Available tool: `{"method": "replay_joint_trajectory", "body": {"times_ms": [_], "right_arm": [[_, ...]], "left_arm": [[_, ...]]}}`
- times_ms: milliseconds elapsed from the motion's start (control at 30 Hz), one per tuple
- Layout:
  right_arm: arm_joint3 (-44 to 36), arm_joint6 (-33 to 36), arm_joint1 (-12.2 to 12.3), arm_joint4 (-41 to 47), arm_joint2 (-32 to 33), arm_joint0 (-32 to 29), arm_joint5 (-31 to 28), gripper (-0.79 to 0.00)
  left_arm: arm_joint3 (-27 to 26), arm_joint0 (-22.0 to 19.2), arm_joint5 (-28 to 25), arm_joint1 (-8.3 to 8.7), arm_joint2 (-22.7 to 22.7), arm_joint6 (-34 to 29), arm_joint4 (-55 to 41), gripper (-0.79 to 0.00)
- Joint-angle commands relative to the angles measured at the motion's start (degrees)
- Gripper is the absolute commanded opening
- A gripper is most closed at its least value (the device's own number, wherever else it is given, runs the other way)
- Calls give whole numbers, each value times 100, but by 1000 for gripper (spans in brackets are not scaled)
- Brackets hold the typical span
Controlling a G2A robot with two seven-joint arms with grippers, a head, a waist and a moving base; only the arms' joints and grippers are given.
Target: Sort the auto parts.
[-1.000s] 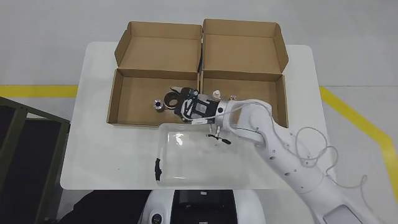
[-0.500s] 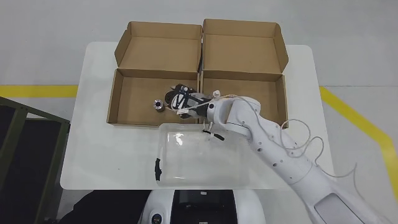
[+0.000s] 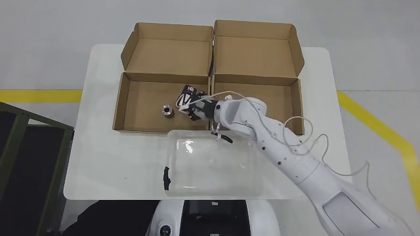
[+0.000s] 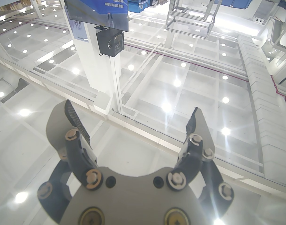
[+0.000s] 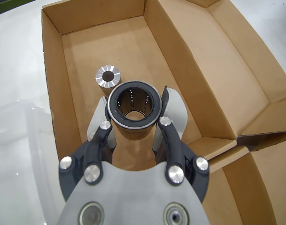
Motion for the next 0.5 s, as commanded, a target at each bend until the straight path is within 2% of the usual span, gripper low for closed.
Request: {"method": "replay_joint_trajectory", "body": {"times_ms": [0, 167, 333, 467], "right_arm": [[103, 4, -35, 17, -21, 39, 7, -767], [319, 24, -119, 37, -67, 129, 12, -708], [515, 52, -195, 47, -107, 191, 6, -523], [629, 78, -247, 49, -128, 225, -21, -474]], "left_arm": [[0, 0, 0, 0, 0, 0, 0, 0], [0, 0, 0, 0, 0, 0, 0, 0], [0, 0, 0, 0, 0, 0, 0, 0], [0, 0, 0, 0, 0, 0, 0, 0]]}}
